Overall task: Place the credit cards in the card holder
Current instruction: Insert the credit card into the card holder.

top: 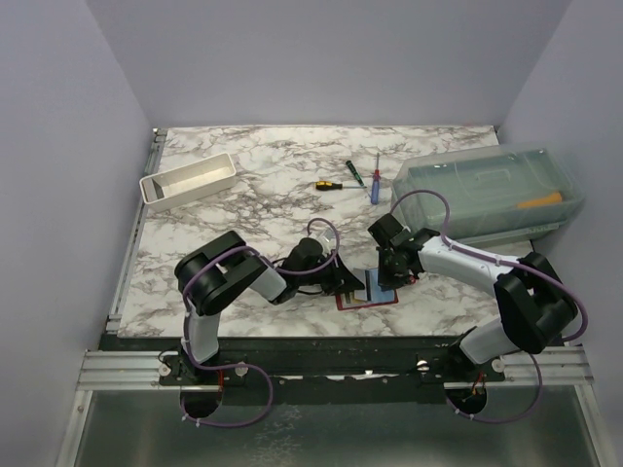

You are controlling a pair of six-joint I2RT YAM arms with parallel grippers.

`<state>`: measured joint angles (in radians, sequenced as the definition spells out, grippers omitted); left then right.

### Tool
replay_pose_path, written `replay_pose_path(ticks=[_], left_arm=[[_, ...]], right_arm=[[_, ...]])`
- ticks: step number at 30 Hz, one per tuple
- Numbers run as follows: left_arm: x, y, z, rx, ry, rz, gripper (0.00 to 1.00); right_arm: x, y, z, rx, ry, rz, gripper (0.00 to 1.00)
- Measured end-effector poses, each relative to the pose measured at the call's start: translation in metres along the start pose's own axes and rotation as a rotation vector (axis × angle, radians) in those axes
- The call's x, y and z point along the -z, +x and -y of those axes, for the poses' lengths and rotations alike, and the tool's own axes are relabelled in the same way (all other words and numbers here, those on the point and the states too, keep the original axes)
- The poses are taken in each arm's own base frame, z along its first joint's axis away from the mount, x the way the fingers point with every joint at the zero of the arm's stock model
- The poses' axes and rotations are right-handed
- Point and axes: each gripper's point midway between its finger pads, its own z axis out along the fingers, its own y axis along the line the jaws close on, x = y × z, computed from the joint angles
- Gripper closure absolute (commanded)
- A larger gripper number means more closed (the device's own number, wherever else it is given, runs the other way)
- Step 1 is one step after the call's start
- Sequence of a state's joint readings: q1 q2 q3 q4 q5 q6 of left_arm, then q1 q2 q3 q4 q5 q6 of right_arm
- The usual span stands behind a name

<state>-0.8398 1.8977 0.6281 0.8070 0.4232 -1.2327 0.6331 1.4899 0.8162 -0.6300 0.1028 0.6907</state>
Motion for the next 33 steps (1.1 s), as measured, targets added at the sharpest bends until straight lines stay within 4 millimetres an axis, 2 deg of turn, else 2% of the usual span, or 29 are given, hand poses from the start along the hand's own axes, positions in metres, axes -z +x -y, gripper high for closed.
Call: replay_pose_path(ticks=[6,11,13,18,24,29,33], left_arm=[[-0.007,0.007,0.003,0.007,0.016,0.007,1.00],[-0.010,0.008,0.005,0.009,0.020,0.026,0.99],[-0.012,0.009,0.004,0.016,0.017,0.032,0.94],[-0.012,0.011,0.002,0.036,0.007,0.050,0.71],[-0.008,0.011,0.006,0.049,0.002,0.058,0.53],[-0.002,0.011,0.009,0.044,-0.015,0.054,0.46],[0.001,0.012,0.010,0.044,-0.037,0.050,0.45]], right_arm=[[0.003,0.000,0.000,-0.007,0.001,0.005,0.80],[0.012,-0.003,0.002,-0.021,-0.004,0.030,0.77],[0.015,-0.004,0.003,-0.028,0.000,0.040,0.76],[0.016,-0.005,0.006,-0.027,0.014,0.049,0.76],[0.014,-0.006,0.008,-0.022,0.026,0.054,0.77],[0.014,-0.007,0.008,-0.016,0.028,0.055,0.77],[0.012,-0.009,0.007,-0.016,0.029,0.062,0.78]])
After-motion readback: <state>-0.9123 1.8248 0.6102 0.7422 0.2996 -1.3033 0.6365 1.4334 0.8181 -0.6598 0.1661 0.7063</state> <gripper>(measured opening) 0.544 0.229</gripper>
